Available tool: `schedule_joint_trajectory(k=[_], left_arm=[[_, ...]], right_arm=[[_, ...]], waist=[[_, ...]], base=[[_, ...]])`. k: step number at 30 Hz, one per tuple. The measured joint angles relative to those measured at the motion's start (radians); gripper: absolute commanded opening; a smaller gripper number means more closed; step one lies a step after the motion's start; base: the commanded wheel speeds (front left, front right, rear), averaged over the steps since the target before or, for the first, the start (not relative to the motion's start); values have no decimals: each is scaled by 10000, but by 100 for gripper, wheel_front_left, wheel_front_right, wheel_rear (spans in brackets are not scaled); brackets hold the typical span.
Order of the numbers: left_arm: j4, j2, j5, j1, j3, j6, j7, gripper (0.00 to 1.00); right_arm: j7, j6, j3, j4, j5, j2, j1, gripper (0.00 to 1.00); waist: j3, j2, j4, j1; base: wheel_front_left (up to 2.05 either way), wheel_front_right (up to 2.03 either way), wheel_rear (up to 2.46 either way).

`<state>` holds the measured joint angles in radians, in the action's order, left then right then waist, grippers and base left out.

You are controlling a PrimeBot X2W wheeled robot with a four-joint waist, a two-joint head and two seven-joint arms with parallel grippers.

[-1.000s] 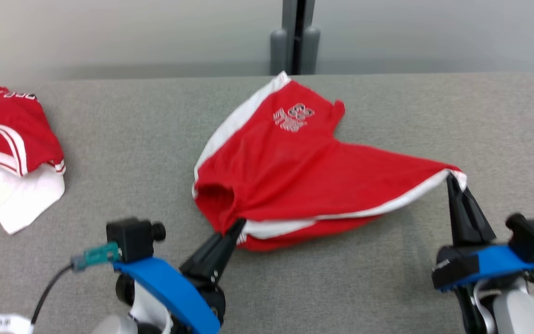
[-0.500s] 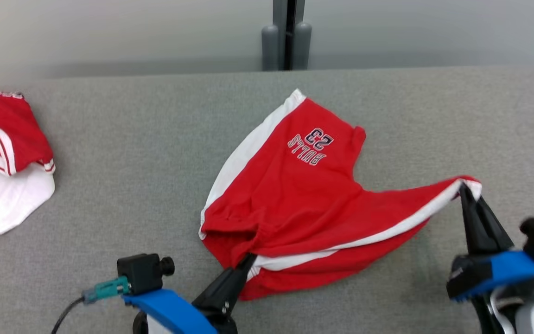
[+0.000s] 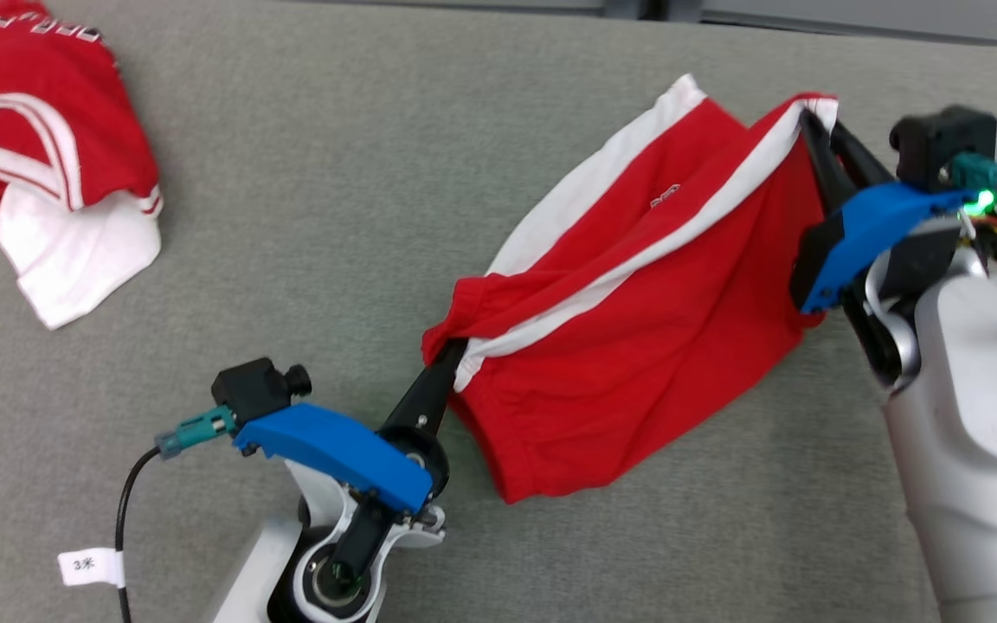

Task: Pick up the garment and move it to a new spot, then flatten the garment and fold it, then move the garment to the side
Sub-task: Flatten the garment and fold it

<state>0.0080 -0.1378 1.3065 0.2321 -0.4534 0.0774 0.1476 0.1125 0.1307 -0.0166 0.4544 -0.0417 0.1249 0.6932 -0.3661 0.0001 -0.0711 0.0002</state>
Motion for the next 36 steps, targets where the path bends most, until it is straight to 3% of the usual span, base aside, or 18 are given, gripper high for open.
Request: schedule_joint_trajectory(k=[11,13,14,15,16,20,27,36], left_arm=[[1831,779,817,1413,38,-176,-196,0],[2052,821,876,1601,-10,-213,-326,0],[2146,834,876,1665,-54,-230,-395,9],[2217,842,880,1714,-82,-253,-458,38],[2280,842,882,1770,-92,-267,-560,100],[2468,711,267,1822,-311,-301,-941,100],[1998,-192,-1074,1435,-646,-337,-1718,100],[1379,-1526,-2623,744,-322,464,-3035,100]], right_arm=[[-29,0,-61,3183,709,268,2461,0],[-234,2,63,3576,861,240,2672,44],[-345,0,125,3774,922,203,2737,97],[-487,0,159,3962,957,157,2789,100],[-608,2,184,4117,993,104,2827,100],[-1020,0,171,4702,1112,48,2926,100],[-1383,0,-75,5448,993,261,3066,100],[-562,0,-474,6508,562,1068,3047,100]], waist=[[-808,0,-1175,0],[-865,0,-1286,-1],[-877,0,-1322,0],[-870,0,-1341,0],[-849,0,-1346,-1],[-679,-1,-1306,-1],[-167,0,-1148,-1],[279,0,-1147,-3]], base=[[0,0,0],[0,0,0],[0,0,0],[0,0,0],[0,0,0],[0,0,0],[0,0,0],[0,0,0]])
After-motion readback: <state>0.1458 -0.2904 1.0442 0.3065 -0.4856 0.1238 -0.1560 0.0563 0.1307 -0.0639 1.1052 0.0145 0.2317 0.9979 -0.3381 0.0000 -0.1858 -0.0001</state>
